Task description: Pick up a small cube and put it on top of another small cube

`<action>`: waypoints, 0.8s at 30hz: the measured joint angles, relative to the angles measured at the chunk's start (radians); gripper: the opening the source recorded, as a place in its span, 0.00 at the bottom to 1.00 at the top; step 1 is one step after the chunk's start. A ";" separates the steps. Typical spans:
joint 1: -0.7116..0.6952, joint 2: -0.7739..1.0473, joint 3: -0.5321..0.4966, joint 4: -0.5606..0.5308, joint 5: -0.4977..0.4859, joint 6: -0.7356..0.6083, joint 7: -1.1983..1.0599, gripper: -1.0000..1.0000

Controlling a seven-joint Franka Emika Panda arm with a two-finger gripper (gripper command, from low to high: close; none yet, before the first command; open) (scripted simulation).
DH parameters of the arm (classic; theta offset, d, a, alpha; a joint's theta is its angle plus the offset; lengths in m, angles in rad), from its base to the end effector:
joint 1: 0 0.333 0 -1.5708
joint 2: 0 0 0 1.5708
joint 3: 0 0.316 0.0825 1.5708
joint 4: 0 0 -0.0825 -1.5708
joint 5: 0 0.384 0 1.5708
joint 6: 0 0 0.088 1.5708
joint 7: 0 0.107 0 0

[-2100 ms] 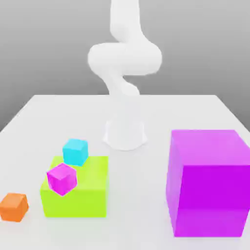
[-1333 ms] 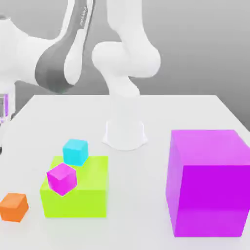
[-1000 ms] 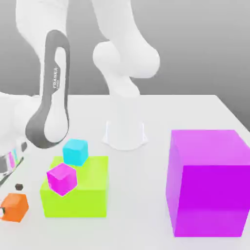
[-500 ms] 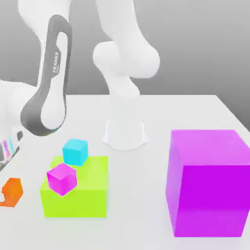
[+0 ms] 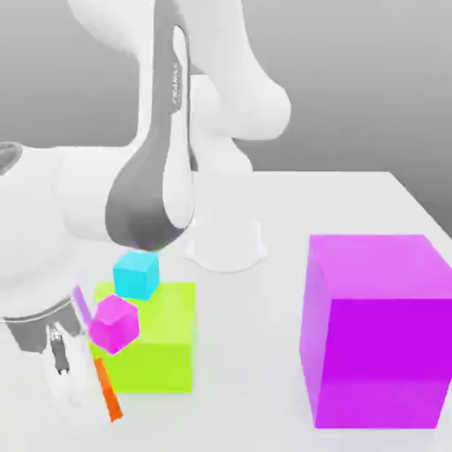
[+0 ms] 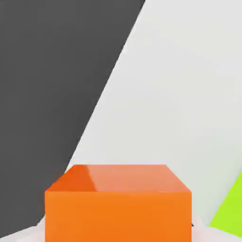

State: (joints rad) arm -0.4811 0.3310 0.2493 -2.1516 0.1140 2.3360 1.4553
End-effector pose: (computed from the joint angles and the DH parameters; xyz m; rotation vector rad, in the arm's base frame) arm 0.5393 -0.1250 0.2390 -1.9371 2.3900 0.3158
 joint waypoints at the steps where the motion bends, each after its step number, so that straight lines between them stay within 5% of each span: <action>1: 0.010 0.000 0.021 0.010 0.012 -0.016 -0.020 0.00; 20: 0.213 0.025 0.449 0.200 0.287 -0.274 -0.441 0.00; 24: 0.231 -0.062 0.512 0.118 0.396 -0.257 -0.433 0.00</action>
State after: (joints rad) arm -0.2502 0.2687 0.7613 -2.0341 0.5096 2.0793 1.0222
